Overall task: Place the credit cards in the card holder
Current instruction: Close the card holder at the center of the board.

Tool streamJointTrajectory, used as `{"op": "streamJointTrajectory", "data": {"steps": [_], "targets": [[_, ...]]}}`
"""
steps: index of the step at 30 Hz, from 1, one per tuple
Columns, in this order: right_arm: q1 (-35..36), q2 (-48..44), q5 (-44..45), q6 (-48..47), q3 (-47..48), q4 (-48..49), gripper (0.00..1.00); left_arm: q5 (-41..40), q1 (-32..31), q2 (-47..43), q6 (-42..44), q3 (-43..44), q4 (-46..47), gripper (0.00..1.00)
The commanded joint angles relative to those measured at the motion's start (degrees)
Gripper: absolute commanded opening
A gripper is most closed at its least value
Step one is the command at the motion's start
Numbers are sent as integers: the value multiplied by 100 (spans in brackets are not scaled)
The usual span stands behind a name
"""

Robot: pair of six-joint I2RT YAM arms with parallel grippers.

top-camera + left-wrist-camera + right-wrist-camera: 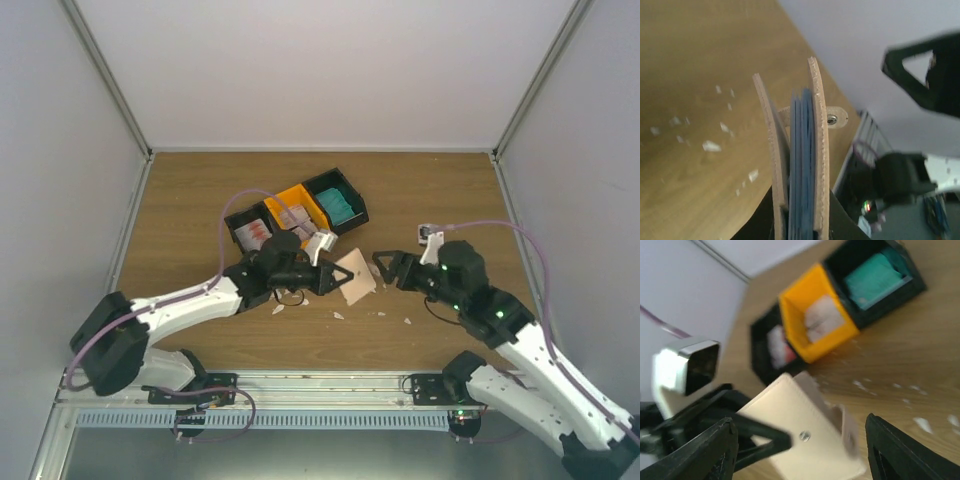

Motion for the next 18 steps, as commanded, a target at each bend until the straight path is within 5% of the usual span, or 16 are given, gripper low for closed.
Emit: {"op": "streamJointTrajectory", "data": {"steps": [1,12,18], "targets": [[-15,840,703,-780,125,-1231,70,1524,22,664,818,445,-409,0],[-19,1575,653,-1002,-208,-1205,61,2071,269,2783,1018,1201,-572,3],[-15,2048,499,-1077,-471,-913,58,1158,276,2845,1707,1293,-1249,39]]}}
